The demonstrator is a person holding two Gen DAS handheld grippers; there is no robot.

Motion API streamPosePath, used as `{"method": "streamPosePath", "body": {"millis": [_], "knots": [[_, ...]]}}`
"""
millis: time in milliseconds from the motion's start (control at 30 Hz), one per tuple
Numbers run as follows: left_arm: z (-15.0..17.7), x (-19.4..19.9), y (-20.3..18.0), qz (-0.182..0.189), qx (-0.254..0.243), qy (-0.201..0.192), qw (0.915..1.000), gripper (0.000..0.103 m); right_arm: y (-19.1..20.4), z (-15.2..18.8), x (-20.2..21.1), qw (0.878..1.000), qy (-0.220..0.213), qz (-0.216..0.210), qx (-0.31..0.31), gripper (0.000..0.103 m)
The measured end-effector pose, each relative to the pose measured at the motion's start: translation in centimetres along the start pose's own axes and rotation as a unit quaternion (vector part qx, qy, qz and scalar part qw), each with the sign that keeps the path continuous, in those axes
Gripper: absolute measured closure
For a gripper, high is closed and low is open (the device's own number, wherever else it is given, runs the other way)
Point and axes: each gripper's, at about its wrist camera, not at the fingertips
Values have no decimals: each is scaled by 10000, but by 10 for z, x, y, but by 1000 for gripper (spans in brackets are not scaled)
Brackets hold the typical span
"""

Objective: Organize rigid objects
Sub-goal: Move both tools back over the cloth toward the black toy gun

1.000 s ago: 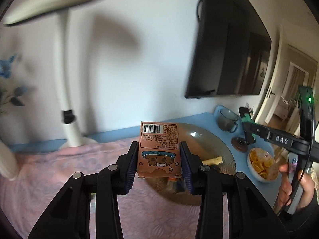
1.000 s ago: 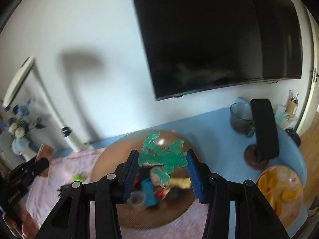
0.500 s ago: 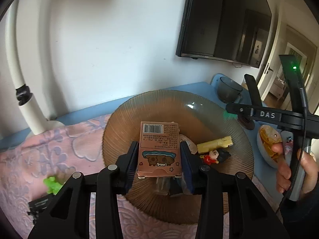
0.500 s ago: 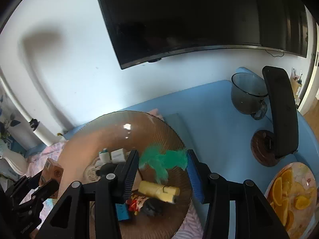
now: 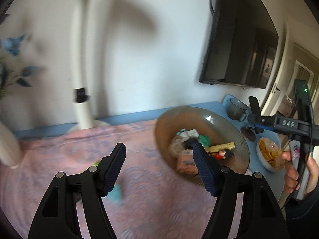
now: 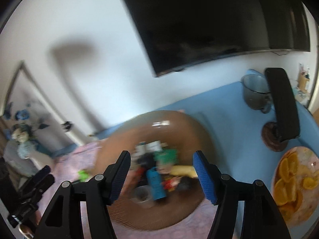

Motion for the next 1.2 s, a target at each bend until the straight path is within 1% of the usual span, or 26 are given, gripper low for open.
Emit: {"method": "streamPosePath", "body": {"millis": [33, 67, 100, 133, 167, 200, 267, 300, 333, 400, 500, 533, 567, 600, 633, 700, 733, 767, 900, 1067, 1200], "knots": [[4, 12, 7, -61, 38, -46, 10000, 35, 13, 1, 6, 9999, -44, -101, 90, 39], [7, 20, 13, -114, 73, -77, 9999, 32, 23, 3, 11, 9997, -69, -177, 173, 35], [12, 30, 22, -197, 131, -127, 9996, 25, 37, 7, 15, 9992, -89, -281, 272, 28], [20, 41, 32, -304, 211, -198, 9991, 21, 51, 13, 20, 9984, -136, -404, 368, 23], [28, 50, 43, -403, 294, -266, 9984, 17, 67, 23, 24, 9972, -222, -537, 462, 16], [42, 59, 59, -569, 411, -329, 9970, 17, 80, 33, 26, 9962, -278, -632, 537, 16], [63, 65, 82, -938, 528, -296, 9937, 17, 109, 56, 21, 9932, -268, -827, 771, 16], [79, 64, 99, -1295, 623, -222, 9894, 17, 128, 73, 13, 9910, -185, -940, 939, 16], [89, 62, 111, -1481, 721, -141, 9862, 17, 141, 86, 4, 9893, -83, -993, 1069, 16], [112, 54, 137, -1791, 957, 23, 9792, 17, 167, 112, -15, 9858, 138, -965, 1369, 16], [132, 43, 154, -2159, 986, 109, 9714, 17, 201, 144, -39, 9762, 334, -773, 1998, 16], [133, 41, 155, -2201, 1001, 178, 9702, 17, 210, 151, -46, 9728, 321, -572, 2220, 16], [132, 41, 154, -2171, 982, 183, 9710, 17, 215, 158, -50, 9706, 270, -436, 2351, 16], [131, 43, 150, -2131, 903, 25, 9728, 17, 218, 162, -54, 9690, 223, -335, 2438, 16], [131, 45, 146, -2169, 793, -65, 9729, 17, 220, 167, -58, 9678, 199, -300, 2492, 16], [134, 40, 144, -2274, 703, -10, 9713, 17, 218, 176, -65, 9661, 209, -310, 2555, 16], [134, 39, 144, -2287, 689, 15, 9711, 17, 216, 181, -72, 9651, 385, -288, 2574, 16], [135, 39, 144, -2282, 683, 19, 9712, 17, 214, 181, -78, 9644, 639, -253, 2555, 16], [135, 43, 144, -2223, 693, -57, 9725, 17, 206, 177, -87, 9690, 785, -267, 2328, 15], [134, 41, 143, -2325, 695, -5, 9701, 17, 190, 174, -96, 9768, 1005, -249, 1872, 15], [134, 44, 143, -2257, 720, -69, 9715, 17, 183, 174, -100, 9792, 1157, -121, 1662, 12]]}}
Point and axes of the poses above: each gripper's, at about its wrist camera, not at the fingertips, and x roughly against the way its jaws point, y to its left, z to its underside, and after that the axes turned 9 degrees about x, right-handed
